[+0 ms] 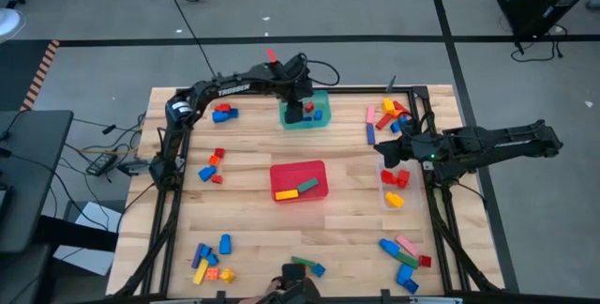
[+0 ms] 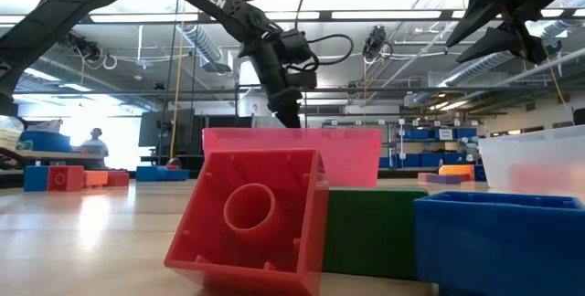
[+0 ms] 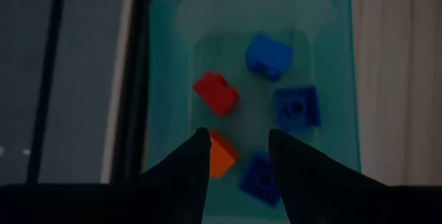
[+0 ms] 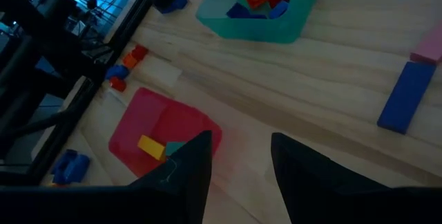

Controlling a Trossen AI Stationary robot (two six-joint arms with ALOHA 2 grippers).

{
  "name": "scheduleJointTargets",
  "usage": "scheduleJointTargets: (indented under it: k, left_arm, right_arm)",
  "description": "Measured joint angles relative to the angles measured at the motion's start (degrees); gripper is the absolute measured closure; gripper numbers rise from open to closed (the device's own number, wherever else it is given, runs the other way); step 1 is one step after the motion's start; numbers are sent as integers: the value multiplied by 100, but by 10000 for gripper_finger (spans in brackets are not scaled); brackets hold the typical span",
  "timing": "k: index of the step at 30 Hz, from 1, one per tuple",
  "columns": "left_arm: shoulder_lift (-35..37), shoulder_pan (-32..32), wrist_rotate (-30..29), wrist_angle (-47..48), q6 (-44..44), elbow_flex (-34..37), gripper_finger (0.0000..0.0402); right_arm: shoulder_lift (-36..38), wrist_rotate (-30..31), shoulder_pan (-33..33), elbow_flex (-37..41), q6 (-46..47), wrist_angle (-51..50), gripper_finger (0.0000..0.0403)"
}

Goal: Sort blocks by size
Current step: Put the blue block into the bin

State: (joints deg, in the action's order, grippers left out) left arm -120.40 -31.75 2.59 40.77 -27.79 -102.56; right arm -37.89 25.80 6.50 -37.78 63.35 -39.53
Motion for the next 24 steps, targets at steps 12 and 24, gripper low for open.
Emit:
scheduleJointTargets:
  k: [12,24]
  left_arm:
    - [20,38,-1342,-628,0,0,243]
    - [118,459,-1393,908,370,-1068,243]
  right_arm:
    - [-3,9,0,0,-230,0,240]
    - [-652,1296,-122,0,-1010,239,240]
